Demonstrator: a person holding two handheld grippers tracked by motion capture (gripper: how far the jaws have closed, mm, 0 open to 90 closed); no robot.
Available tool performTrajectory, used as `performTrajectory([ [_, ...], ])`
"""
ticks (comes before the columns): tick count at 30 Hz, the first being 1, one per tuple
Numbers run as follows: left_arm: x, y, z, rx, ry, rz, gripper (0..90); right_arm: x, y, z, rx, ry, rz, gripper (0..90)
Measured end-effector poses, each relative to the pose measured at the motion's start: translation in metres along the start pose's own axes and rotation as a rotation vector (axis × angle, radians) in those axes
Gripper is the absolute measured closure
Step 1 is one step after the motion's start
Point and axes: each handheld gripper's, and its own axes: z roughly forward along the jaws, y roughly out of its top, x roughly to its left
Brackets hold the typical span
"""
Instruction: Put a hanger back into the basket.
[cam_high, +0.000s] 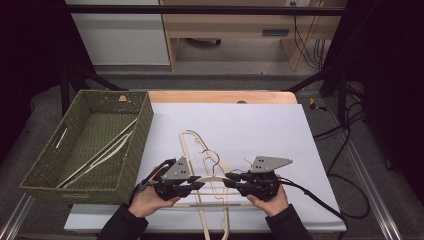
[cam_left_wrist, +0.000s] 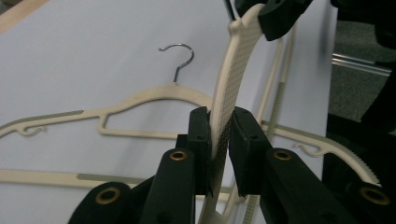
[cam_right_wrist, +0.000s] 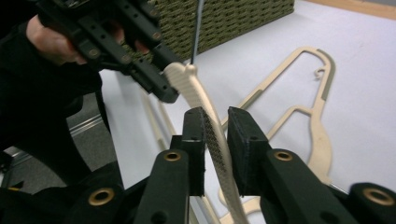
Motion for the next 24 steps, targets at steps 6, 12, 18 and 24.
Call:
performTrajectory([
  [6,-0.006,0.0,0.001,-0.008,-0.067,-0.031,86.4,0.002,0.0,-0.003,-0.029,-0.043,-0.045,67.9],
  [12,-0.011,0.0,-0.001,-0.009,-0.03,-0.053,86.6,0.002,0.001,-0.012,-0.041,-0.1,-0.066,61.0],
  [18,-0.008,0.0,-0.012,-0.055,0.037,-0.099,86.6,-0.006,-0.006,-0.032,-0.095,-0.178,-0.035,48.0],
  [24,-0.008,0.004,-0.03,-0.112,0.087,-0.097,86.6,-0.016,-0.012,-0.046,-0.102,-0.266,-0.005,33.2],
])
